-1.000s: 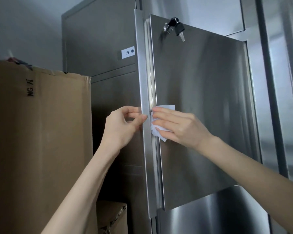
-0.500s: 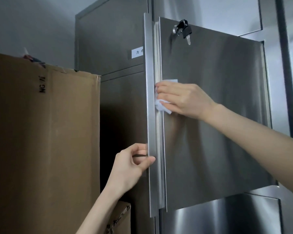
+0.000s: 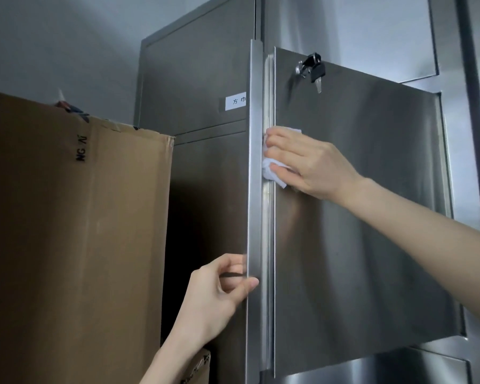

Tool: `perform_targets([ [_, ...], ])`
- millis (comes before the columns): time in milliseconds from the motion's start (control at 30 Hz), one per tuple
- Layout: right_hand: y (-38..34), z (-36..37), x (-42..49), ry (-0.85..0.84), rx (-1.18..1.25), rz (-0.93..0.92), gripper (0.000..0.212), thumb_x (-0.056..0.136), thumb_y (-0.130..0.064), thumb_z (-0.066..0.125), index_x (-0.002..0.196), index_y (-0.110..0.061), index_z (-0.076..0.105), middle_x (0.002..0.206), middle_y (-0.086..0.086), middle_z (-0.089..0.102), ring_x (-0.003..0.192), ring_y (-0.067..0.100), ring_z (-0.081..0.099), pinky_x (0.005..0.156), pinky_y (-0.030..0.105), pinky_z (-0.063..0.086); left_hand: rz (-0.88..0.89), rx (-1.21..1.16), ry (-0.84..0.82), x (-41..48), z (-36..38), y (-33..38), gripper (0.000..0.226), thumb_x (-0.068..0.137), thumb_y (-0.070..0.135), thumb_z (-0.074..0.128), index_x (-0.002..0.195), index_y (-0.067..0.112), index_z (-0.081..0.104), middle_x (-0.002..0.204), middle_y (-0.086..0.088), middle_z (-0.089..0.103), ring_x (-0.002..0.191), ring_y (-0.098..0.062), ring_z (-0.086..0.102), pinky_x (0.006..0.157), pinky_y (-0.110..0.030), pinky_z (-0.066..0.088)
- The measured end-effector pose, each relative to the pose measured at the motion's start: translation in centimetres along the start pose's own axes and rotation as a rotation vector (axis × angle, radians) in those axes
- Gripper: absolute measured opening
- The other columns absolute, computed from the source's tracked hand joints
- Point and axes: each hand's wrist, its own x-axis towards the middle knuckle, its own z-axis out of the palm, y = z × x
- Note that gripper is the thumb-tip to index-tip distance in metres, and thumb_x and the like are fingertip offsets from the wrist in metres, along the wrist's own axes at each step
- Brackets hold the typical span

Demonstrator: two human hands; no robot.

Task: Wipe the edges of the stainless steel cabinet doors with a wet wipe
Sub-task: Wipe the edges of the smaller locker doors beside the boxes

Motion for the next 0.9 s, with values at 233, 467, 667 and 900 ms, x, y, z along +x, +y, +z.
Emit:
perform_targets([
  [233, 3.6, -0.7, 3.6, -0.027, -0.04, 0.069, 0.025, 0.096, -0.011, 0.048, 0.106, 0.002, 0.067, 0.121, 0.012, 0.062, 0.125, 0.029, 0.05, 0.094, 0.038, 0.049, 0.012, -0.017, 0.007, -0.3, 0.1, 0.6, 0.031, 0.079, 0.007, 0.077, 0.085, 0.034, 0.064, 0.079, 0.015, 0.066, 0.069, 0.004, 0.067, 0.065, -0.001, 0.042],
  [467, 2.8, 0.7, 4.4, 0.076, 0.017, 0.278, 0.025, 0.096, -0.01, 0.047, 0.104, 0.0, 0.068, 0.123, 0.009, 0.062, 0.128, 0.023, 0.047, 0.098, 0.028, 0.041, 0.028, -0.008, -0.023, -0.1, 0.1, 0.3, 0.025, 0.082, 0.006, 0.074, 0.093, 0.026, 0.067, 0.078, 0.022, 0.07, 0.072, 0.007, 0.067, 0.064, -0.001, 0.043],
  [667, -2.3, 1.1, -1.5, -0.004, 0.043, 0.052, 0.019, 0.092, 0.0, 0.053, 0.1, 0.007, 0.068, 0.11, 0.016, 0.066, 0.117, 0.032, 0.056, 0.094, 0.04, 0.05, -0.027, 0.023, -0.029, 0.4, 0.1, 0.4, 0.02, 0.084, 0.007, 0.073, 0.097, 0.021, 0.068, 0.084, 0.017, 0.066, 0.067, 0.008, 0.065, 0.061, -0.003, 0.045],
  [900, 4.3, -0.7, 5.5, -0.17, -0.143, 0.129, 0.037, 0.102, -0.019, 0.033, 0.115, 0.003, 0.061, 0.13, 0.01, 0.055, 0.134, 0.02, 0.039, 0.104, 0.029, 0.033, -0.037, -0.007, -0.016, -0.3, 0.1, 0.9, 0.031, 0.082, 0.007, 0.075, 0.084, 0.035, 0.062, 0.076, 0.023, 0.064, 0.063, 0.008, 0.063, 0.056, -0.003, 0.044],
])
